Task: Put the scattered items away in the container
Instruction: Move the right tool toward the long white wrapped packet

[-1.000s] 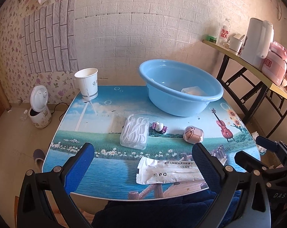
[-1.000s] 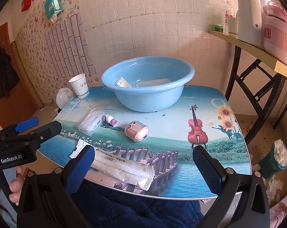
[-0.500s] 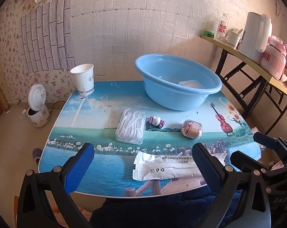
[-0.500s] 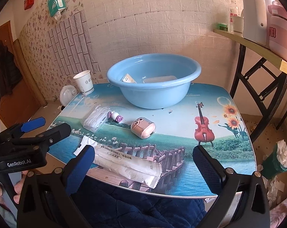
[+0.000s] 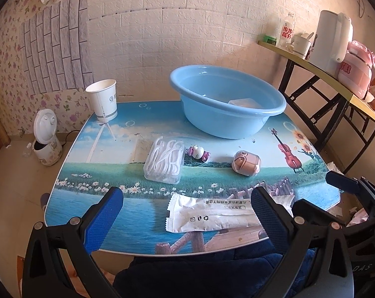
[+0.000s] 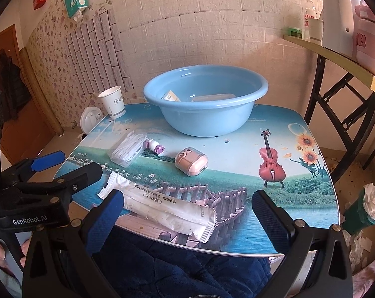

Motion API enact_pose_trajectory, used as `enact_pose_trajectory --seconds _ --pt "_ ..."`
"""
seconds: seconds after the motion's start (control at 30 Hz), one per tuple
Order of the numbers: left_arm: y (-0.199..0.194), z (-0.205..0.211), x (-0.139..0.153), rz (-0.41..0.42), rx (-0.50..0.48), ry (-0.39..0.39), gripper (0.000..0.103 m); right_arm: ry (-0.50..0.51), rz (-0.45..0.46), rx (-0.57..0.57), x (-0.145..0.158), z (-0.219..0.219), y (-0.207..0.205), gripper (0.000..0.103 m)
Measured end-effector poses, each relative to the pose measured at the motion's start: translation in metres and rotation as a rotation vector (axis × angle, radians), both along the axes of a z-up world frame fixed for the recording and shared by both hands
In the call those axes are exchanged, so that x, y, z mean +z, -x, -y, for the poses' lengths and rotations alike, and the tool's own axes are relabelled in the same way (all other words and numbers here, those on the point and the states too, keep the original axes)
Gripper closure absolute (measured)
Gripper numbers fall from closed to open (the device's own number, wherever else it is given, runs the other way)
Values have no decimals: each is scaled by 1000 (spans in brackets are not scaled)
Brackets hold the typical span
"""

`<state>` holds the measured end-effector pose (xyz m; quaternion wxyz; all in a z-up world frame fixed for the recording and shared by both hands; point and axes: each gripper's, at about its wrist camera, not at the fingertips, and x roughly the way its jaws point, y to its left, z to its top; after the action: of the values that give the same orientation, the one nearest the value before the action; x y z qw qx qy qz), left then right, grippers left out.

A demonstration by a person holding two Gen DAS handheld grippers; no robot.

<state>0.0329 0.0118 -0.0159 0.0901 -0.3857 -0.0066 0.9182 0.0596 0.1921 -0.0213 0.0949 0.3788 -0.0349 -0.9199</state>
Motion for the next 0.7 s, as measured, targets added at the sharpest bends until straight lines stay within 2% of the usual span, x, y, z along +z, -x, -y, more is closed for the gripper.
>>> enact_pose_trajectory --seconds 0.7 --pt "7 9 -15 35 23 11 0 10 27 -19 -10 -7 5 0"
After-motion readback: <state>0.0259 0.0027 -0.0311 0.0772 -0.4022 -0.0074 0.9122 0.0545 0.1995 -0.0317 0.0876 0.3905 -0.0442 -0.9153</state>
